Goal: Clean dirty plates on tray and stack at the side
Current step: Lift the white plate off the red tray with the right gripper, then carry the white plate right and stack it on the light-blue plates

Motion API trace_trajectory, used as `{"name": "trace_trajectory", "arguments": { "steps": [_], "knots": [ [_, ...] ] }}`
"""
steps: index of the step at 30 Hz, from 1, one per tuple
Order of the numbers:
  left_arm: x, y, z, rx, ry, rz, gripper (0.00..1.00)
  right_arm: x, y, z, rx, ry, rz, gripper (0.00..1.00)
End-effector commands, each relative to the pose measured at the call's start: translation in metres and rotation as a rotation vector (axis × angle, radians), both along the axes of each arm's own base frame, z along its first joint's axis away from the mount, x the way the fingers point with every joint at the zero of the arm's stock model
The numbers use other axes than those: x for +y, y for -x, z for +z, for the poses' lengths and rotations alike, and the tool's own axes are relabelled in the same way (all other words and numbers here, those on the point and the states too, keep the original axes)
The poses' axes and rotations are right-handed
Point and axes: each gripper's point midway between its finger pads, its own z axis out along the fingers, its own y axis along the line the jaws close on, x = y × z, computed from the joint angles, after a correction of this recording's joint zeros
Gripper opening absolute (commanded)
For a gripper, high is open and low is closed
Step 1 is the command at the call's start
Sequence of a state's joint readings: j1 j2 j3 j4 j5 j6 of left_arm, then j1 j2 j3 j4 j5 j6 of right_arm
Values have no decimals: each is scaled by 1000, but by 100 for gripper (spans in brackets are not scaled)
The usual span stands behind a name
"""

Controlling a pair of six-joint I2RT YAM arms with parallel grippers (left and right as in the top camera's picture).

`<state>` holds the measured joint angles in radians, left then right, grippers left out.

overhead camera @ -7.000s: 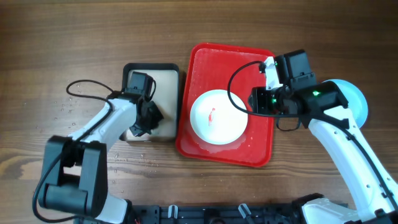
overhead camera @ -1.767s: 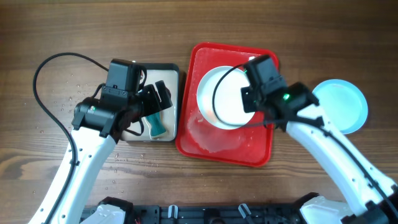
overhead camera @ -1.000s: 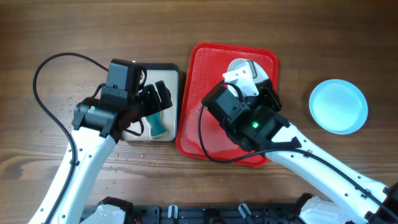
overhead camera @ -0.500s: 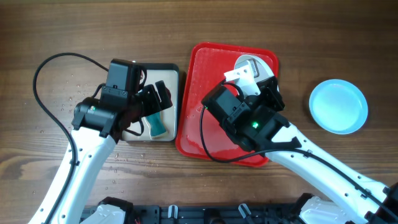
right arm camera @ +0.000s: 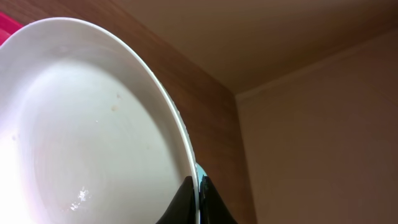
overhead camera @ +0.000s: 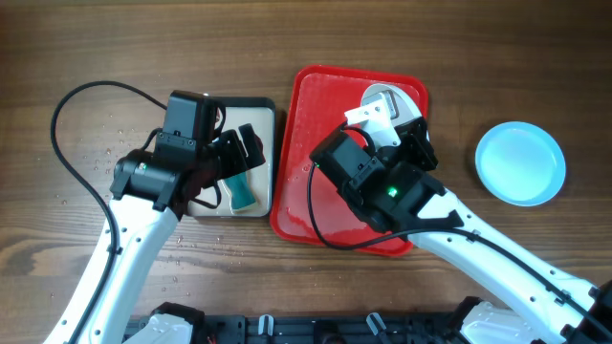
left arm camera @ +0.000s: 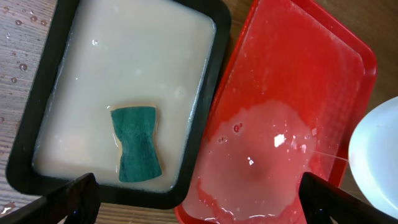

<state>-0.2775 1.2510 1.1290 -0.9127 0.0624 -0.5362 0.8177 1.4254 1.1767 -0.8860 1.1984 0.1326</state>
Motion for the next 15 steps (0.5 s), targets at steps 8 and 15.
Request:
{"name": "trace_trajectory", "arguments": {
  "steps": [8,15],
  "knots": [
    [-3,-1,7,-16,17,-9,100,0,-15,-9,-75,-260,-67,4],
    [-3,-1,7,-16,17,-9,100,-58,-46,-82,319,-1038,-145,4]
  ]
}}
